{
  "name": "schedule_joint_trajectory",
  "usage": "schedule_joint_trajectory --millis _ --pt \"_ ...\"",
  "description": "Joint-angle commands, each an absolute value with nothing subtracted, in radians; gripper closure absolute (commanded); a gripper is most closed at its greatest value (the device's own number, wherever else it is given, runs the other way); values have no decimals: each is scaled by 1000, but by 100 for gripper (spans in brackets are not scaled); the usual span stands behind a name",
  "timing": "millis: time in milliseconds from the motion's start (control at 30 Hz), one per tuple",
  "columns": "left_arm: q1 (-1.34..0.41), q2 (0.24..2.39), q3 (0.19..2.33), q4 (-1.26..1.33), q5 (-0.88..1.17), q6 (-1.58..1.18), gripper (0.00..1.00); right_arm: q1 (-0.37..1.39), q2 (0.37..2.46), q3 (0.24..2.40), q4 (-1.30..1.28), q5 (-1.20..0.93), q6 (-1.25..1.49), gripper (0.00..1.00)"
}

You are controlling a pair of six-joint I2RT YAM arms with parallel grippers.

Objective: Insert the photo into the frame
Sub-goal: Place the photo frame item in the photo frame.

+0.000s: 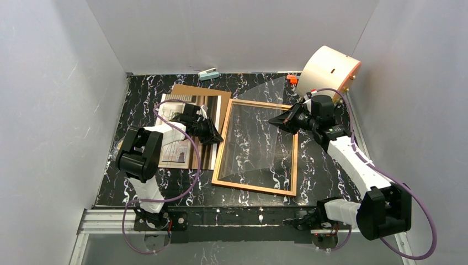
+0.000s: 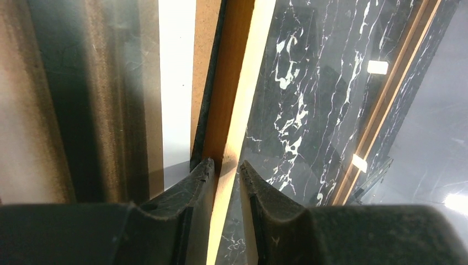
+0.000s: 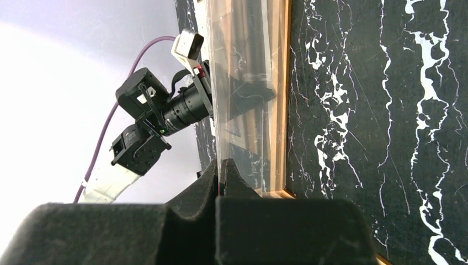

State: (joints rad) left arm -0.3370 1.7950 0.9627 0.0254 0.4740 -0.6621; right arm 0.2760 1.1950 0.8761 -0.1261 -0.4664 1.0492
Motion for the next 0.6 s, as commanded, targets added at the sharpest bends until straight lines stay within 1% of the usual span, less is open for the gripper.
schedule_joint_trajectory --millis 0,233,567 --pt "-344 1790 973 10 463 -652 79 278 1152 865 -77 -467 1122 99" --pt "-345 1791 974 11 465 -651 86 275 1129 879 -83 -463 1137 99" --pt "-344 1792 973 11 469 -653 88 275 1156 875 -79 -457 1074 99"
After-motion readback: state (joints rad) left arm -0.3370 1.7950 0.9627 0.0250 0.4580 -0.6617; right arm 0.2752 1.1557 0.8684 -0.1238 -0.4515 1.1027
